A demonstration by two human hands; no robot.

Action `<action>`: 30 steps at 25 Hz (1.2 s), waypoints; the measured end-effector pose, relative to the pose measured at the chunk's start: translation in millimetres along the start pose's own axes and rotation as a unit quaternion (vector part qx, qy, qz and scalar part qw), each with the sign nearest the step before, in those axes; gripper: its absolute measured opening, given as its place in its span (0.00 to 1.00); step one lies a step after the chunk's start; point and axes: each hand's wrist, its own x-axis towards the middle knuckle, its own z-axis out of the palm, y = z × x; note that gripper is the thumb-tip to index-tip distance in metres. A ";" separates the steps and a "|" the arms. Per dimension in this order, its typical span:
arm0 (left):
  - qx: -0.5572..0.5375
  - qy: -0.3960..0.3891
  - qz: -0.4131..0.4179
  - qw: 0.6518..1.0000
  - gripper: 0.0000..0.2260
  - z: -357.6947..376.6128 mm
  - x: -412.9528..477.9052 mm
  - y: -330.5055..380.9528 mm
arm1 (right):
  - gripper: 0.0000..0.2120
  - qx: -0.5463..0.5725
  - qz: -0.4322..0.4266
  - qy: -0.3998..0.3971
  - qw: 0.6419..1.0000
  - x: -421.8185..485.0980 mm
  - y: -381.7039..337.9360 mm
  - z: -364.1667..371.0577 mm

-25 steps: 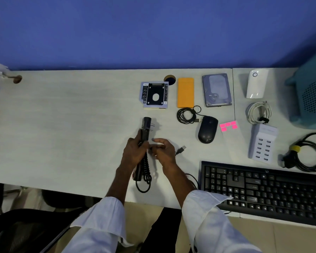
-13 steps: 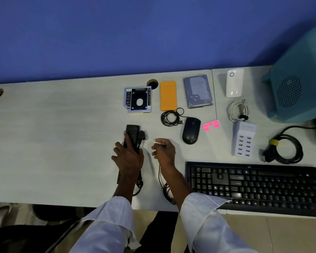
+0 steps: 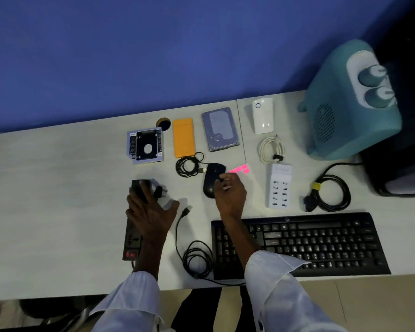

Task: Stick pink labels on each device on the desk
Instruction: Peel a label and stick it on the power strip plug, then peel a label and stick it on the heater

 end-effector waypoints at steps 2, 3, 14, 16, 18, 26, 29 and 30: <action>-0.052 0.020 0.067 0.996 0.39 -8.4 -0.1 37.3 | 0.07 -0.035 -0.029 0.022 0.999 15.5 4.8 -20.5; -0.077 0.021 0.107 0.991 0.36 -12.0 -1.1 58.8 | 0.10 -0.074 -0.053 0.029 0.995 22.8 9.1 -29.4; 0.002 -0.086 0.351 0.932 0.28 5.9 2.5 178.6 | 0.25 -0.251 -0.111 -0.057 0.960 53.0 37.1 -58.2; 0.024 -0.087 0.344 0.934 0.30 5.2 1.9 180.5 | 0.27 -0.250 -0.097 -0.072 0.961 55.7 38.9 -59.7; 0.047 -0.096 0.331 0.938 0.31 1.4 1.1 185.2 | 0.28 -0.248 -0.098 -0.077 0.961 56.7 40.1 -59.9; 0.002 -0.112 0.269 0.957 0.24 -1.2 0.7 202.8 | 0.22 -0.237 -0.112 -0.059 0.963 58.9 39.3 -61.9; -0.020 -0.122 0.256 0.959 0.21 1.0 4.2 205.0 | 0.23 -0.237 -0.113 -0.068 0.962 60.8 43.6 -62.4; -0.035 -0.124 0.252 0.959 0.20 1.3 5.4 205.1 | 0.24 -0.237 -0.116 -0.073 0.962 61.6 45.4 -63.1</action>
